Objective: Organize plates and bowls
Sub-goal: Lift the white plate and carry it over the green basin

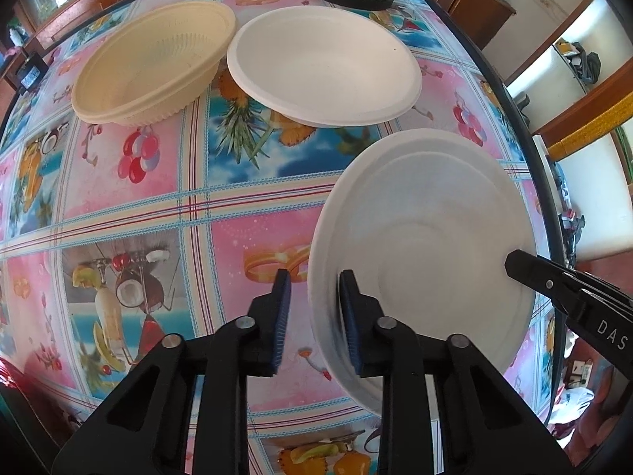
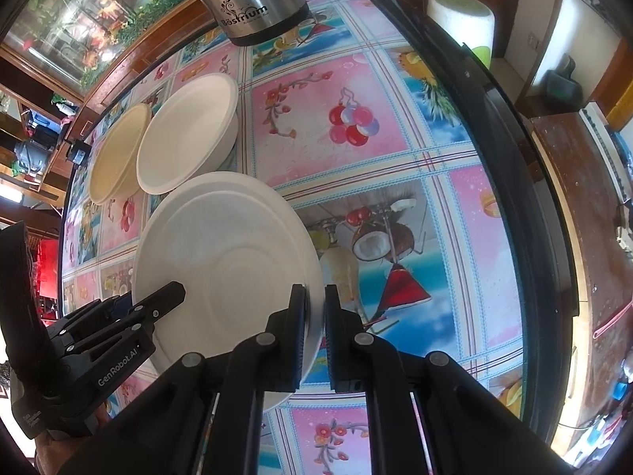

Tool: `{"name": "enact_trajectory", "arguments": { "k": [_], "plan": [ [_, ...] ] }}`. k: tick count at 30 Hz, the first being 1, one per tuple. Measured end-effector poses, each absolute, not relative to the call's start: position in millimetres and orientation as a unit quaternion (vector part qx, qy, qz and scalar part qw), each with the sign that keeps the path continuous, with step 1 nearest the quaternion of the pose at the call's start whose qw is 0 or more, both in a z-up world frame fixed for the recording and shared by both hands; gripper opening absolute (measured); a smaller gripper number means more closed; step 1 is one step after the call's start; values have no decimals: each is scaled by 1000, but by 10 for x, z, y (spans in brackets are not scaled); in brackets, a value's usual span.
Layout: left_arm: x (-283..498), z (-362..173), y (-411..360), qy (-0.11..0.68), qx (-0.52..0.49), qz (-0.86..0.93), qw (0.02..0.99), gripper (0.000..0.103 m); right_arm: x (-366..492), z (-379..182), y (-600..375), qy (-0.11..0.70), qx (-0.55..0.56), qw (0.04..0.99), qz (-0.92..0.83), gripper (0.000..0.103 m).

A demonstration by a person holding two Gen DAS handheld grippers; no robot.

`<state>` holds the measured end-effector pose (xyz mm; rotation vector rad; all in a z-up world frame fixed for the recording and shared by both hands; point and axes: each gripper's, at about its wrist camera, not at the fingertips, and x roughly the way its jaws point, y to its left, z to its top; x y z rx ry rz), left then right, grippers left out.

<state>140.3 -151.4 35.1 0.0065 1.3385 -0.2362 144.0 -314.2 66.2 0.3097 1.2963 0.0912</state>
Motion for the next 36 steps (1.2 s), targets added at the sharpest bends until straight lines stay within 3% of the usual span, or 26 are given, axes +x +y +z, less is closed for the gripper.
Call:
{"name": "enact_trajectory", "arguments": {
  "k": [22, 36],
  "plan": [
    [1192, 408, -1306, 620, 3, -103, 778, 21, 1300, 651, -2903, 610, 144, 777, 60, 7],
    [875, 602, -700, 610, -19, -78, 788, 21, 1118, 745, -2425, 611, 127, 776, 88, 7]
  ]
}}
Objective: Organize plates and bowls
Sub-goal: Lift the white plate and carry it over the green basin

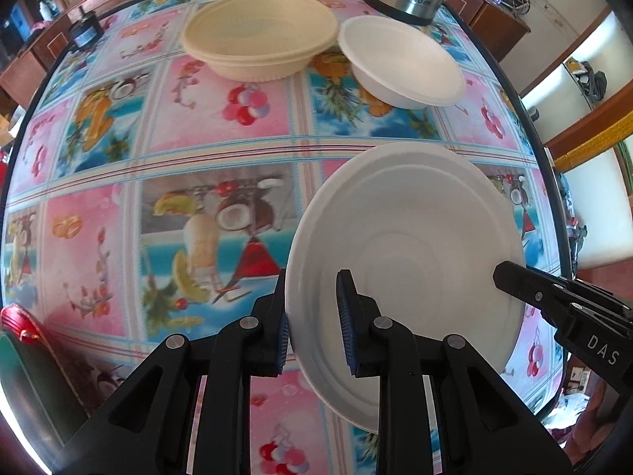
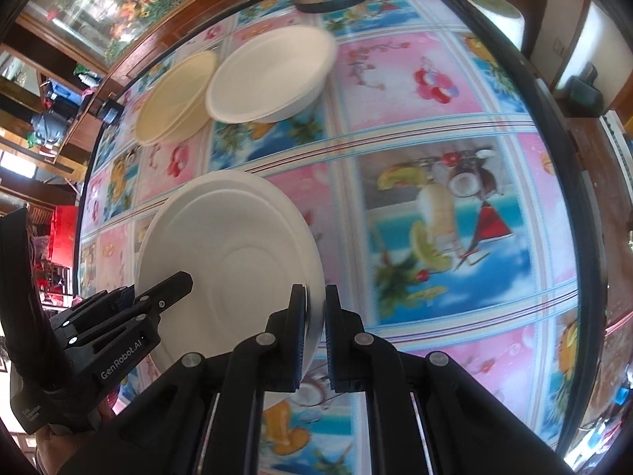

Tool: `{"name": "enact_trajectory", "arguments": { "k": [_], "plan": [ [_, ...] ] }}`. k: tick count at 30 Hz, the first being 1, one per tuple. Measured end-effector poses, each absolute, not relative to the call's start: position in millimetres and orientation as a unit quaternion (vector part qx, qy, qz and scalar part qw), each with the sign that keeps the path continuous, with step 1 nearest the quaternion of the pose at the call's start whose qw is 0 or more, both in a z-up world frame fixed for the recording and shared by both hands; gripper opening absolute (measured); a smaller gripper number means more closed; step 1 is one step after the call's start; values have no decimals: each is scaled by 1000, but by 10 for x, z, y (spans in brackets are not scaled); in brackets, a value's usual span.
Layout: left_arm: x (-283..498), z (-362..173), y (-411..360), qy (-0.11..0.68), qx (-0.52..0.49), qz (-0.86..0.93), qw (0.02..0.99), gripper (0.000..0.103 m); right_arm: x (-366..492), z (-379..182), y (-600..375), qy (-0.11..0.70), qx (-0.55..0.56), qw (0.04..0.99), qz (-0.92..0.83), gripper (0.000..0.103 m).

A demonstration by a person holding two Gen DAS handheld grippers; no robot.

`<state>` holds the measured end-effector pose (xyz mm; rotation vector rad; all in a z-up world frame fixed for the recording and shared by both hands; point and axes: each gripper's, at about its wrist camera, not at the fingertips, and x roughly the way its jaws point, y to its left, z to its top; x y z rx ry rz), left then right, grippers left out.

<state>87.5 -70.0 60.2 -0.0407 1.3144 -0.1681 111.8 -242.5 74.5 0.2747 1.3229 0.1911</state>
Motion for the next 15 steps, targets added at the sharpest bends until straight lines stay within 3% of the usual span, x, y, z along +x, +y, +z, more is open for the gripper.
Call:
{"name": "enact_trajectory", "arguments": {
  "k": [15],
  "plan": [
    [477, 927, 168, 586, -55, -39, 808, 21, 912, 1017, -1590, 598, 89, 785, 137, 7]
  ]
}}
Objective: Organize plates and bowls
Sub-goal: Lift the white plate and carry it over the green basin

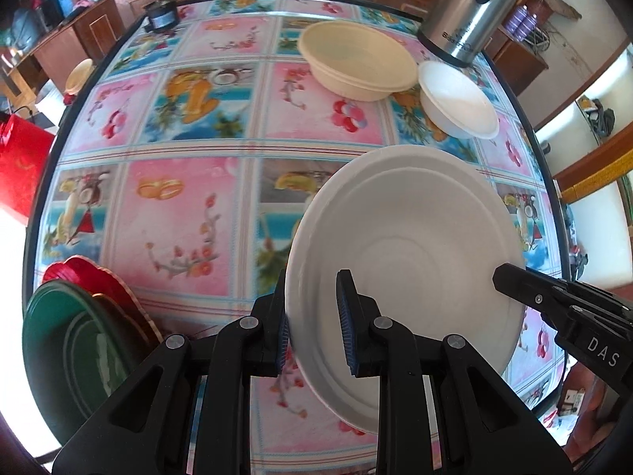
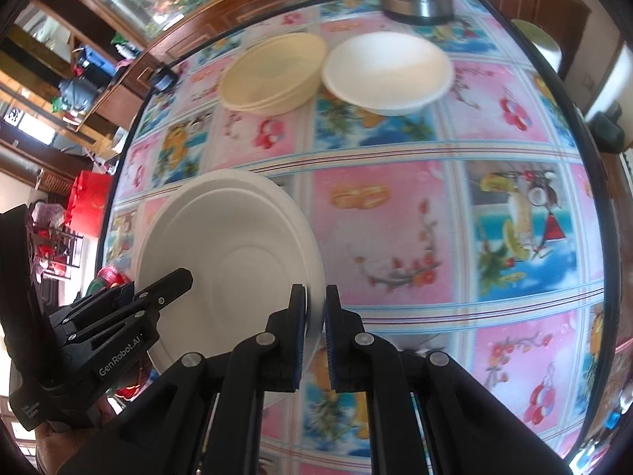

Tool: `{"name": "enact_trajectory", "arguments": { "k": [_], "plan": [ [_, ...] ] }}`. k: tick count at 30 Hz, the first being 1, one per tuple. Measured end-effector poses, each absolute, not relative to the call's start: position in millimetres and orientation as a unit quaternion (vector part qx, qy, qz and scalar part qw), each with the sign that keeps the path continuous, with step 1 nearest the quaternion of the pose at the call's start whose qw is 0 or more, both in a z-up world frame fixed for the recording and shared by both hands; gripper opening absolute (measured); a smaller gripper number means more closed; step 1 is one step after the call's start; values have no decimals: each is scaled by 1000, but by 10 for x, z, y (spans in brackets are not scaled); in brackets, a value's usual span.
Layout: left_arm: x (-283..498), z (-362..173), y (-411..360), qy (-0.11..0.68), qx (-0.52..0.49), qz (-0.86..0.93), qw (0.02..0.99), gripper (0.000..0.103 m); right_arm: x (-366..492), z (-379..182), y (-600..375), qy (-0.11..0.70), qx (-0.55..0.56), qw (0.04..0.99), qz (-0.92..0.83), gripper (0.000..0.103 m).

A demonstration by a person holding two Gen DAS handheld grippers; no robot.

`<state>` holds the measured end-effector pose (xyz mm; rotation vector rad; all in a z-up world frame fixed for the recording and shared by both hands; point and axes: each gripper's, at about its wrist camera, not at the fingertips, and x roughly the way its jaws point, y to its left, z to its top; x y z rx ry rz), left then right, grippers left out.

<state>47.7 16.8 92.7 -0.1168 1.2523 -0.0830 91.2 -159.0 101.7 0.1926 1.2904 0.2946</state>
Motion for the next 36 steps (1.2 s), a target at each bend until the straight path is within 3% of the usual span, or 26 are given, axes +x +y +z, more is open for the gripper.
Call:
{"name": "enact_trajectory", "arguments": {
  "k": [36],
  "plan": [
    [-618, 1198, 2212, 545, -153, 103, 818, 22, 361, 1225, 559, 584, -35, 761, 280, 9]
  ]
}}
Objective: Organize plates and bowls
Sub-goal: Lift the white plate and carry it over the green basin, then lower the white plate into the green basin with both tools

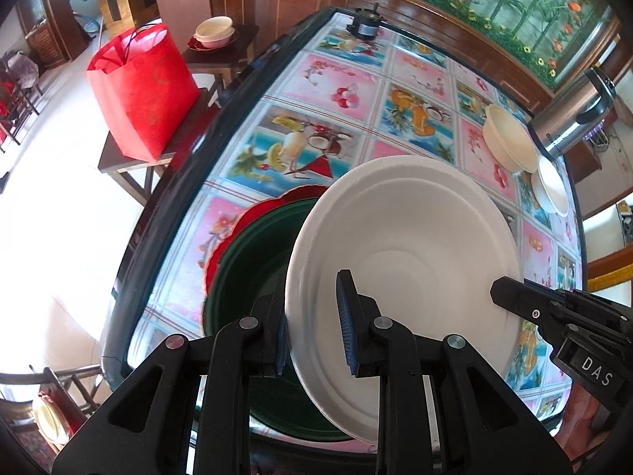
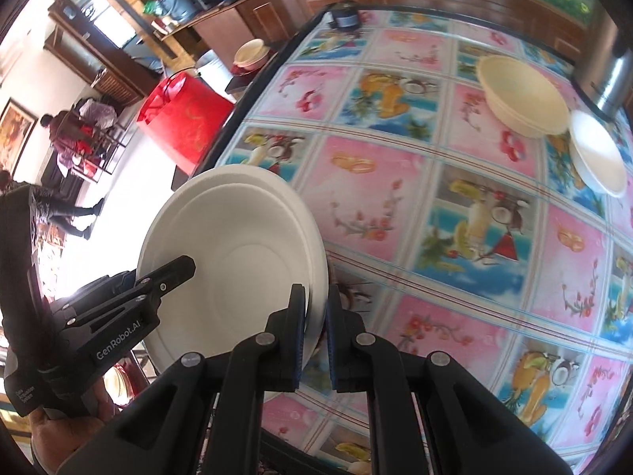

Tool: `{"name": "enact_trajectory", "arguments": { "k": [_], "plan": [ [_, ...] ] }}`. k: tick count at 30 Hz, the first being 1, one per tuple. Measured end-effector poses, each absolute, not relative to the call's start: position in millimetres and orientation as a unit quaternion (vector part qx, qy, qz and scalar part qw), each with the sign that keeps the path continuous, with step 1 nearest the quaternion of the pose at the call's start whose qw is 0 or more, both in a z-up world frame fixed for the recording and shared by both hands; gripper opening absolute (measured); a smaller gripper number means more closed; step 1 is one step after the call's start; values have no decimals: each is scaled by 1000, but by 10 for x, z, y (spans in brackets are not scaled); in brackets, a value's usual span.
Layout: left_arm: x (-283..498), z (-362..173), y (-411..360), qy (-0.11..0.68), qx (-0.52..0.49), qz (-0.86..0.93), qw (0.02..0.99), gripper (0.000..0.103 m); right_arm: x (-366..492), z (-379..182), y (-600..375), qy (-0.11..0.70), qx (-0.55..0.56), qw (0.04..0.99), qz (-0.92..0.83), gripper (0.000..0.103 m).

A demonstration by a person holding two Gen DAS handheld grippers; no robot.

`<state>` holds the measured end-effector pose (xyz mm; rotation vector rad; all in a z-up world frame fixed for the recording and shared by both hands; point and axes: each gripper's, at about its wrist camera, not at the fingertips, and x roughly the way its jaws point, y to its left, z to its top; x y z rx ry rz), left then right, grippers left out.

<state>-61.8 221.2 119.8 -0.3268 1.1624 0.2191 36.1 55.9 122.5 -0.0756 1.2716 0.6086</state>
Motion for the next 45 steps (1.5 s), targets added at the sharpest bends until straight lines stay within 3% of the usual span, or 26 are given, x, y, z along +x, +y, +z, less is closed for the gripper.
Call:
{"name": "enact_trajectory", "arguments": {
  "k": [19, 45],
  "plan": [
    [-796, 801, 2314, 571, -131, 125, 800, 22, 212, 918, 927, 600, -97, 743, 280, 10],
    [-788, 991, 2361, 538, -125, 131, 823, 23, 216, 856, 863, 602, -91, 746, 269, 12]
  ]
}}
